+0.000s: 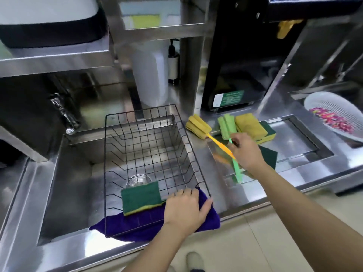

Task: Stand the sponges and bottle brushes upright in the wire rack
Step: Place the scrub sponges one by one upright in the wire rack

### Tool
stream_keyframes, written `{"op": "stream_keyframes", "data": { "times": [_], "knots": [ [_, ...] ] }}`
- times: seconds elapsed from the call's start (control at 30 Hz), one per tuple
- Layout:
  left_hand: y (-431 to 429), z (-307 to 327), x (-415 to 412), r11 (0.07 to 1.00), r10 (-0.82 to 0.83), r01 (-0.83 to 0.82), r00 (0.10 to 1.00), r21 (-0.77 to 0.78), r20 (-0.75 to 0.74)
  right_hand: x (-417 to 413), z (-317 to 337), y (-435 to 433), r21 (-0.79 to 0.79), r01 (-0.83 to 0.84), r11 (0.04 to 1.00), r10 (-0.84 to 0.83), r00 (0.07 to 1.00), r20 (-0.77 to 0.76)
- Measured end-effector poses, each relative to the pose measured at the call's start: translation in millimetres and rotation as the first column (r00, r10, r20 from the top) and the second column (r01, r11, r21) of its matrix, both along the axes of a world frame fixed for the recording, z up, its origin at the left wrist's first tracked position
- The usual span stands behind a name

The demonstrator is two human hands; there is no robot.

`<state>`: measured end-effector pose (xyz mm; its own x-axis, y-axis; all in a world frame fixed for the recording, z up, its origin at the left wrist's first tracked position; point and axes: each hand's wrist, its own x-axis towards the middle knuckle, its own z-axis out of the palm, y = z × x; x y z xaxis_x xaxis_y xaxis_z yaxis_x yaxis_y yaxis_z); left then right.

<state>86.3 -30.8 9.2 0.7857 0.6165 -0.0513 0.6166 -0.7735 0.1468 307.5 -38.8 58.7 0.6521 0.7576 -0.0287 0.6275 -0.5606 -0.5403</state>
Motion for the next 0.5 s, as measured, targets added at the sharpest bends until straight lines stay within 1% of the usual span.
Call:
{"op": "stream_keyframes", "data": {
  "times": [0.07, 0.1, 0.13, 0.2, 0.3, 0.33, 0.43, 0.5],
  "knots": [
    [0, -2, 4, 1.000, 0.000, 0.001, 0.999, 0.023, -0.043, 21, -6, -20, -0.061, 0.159, 0.985, -0.150, 0.981, 0.122],
    [0, -1, 6, 1.000, 0.006, -0.004, 0.998, 0.019, -0.069, 30, -9, -30, -0.108, 0.236, 0.966, -0.217, 0.962, 0.163],
    [0, -1, 7, 1.000, 0.009, -0.007, 0.996, 0.018, -0.089, 37, -13, -40, -0.153, 0.299, 0.942, -0.272, 0.947, 0.173],
    [1, -2, 7, 1.000, 0.010, -0.007, 0.993, 0.026, -0.119, 49, -21, -58, -0.206, 0.380, 0.902, -0.370, 0.925, 0.089],
    [0, -3, 7, 0.999, 0.029, -0.026, 0.990, 0.024, -0.135, 62, -34, -73, -0.245, 0.471, 0.847, -0.511, 0.849, -0.136],
    [0, -4, 7, 0.999, 0.035, -0.032, 0.990, 0.025, -0.136, 64, -36, -75, -0.262, 0.488, 0.833, -0.537, 0.826, -0.169],
    [0, -5, 7, 0.999, 0.047, -0.043, 0.990, 0.034, -0.136, 64, -38, -71, -0.317, 0.497, 0.808, -0.569, 0.799, -0.198],
    [0, -5, 6, 0.998, 0.052, -0.047, 0.988, 0.037, -0.142, 61, -38, -65, -0.326, 0.505, 0.799, -0.587, 0.772, -0.243]
  ]
}}
